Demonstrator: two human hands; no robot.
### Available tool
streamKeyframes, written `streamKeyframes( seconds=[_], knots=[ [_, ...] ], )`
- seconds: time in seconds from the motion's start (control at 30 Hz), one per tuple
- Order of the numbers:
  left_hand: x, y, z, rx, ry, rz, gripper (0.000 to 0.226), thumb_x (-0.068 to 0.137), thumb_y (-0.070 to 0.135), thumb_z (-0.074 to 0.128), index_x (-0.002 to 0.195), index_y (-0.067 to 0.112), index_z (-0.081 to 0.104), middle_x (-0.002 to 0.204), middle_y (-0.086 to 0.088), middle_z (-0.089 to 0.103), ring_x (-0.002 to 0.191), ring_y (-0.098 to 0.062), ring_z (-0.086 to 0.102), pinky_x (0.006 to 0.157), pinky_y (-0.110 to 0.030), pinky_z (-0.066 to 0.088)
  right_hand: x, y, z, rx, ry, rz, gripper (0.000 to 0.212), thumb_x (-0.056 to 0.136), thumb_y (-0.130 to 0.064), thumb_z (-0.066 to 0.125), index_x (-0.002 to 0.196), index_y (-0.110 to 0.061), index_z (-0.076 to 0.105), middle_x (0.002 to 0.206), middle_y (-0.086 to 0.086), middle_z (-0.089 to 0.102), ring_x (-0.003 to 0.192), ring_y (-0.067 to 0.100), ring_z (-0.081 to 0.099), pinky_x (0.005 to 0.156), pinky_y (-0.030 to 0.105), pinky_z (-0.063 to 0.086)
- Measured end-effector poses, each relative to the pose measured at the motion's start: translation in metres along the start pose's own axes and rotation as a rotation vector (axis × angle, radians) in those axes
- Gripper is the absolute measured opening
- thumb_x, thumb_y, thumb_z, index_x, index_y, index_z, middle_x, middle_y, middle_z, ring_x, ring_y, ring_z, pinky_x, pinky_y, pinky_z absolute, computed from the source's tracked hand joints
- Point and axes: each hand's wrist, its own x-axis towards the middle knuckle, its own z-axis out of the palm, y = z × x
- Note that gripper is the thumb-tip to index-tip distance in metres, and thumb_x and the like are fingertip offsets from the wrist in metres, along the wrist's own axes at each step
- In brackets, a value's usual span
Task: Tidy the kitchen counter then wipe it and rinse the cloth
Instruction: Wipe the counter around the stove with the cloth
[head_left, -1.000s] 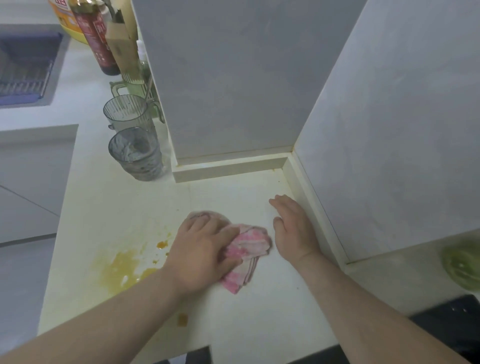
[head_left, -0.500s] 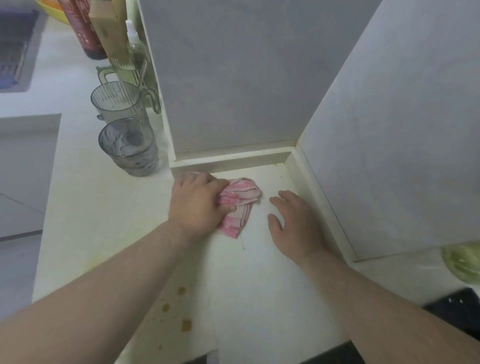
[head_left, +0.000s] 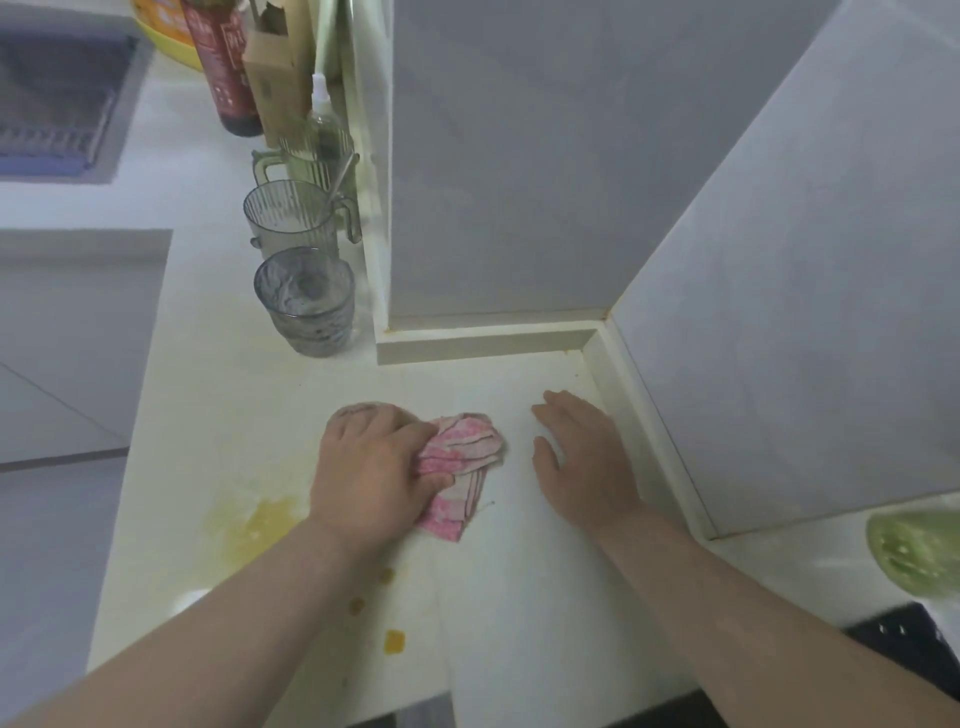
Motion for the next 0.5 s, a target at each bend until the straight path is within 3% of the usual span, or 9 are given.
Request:
streamKeyframes(
  seconds=[0.17, 0.37, 0.5],
  knots=[
    [0.002, 0.001, 0.003, -0.012, -0.006, -0.014, 0.051, 0.065, 0.065, 0.057, 0.104, 0.033, 0.067, 0.094, 0.008, 0.062, 0.093, -0.026, 0.058, 0.090, -0.036, 0.027, 0.027, -0.019, 0.012, 0.004, -0.144, 0.060, 0.044, 0.094, -0.016, 0.050, 0.138, -0.012, 0.051, 0.146, 0.009, 0.045, 0.137, 0.025, 0.036, 0.116, 0.035, 0.021],
    [0.023, -0.003, 0.007, -0.021, 0.063, -0.038, 0.049, 0.066, 0.060, 0.059, 0.105, 0.031, 0.067, 0.092, 0.005, 0.062, 0.092, -0.027, 0.058, 0.089, -0.035, 0.024, 0.028, -0.011, 0.026, -0.027, -0.070, 0.055, 0.043, 0.088, -0.017, 0.042, 0.128, -0.012, 0.059, 0.134, 0.011, 0.055, 0.127, 0.030, 0.048, 0.110, 0.044, 0.034],
    [0.052, -0.006, 0.004, -0.036, 0.025, -0.064, 0.047, 0.073, 0.060, 0.058, 0.110, 0.032, 0.063, 0.098, 0.004, 0.058, 0.100, -0.025, 0.052, 0.093, -0.034, 0.020, 0.029, -0.010, 0.030, -0.047, -0.059, 0.042, 0.045, 0.088, -0.021, 0.037, 0.126, -0.013, 0.059, 0.132, 0.010, 0.055, 0.125, 0.029, 0.049, 0.108, 0.045, 0.036]
  ],
)
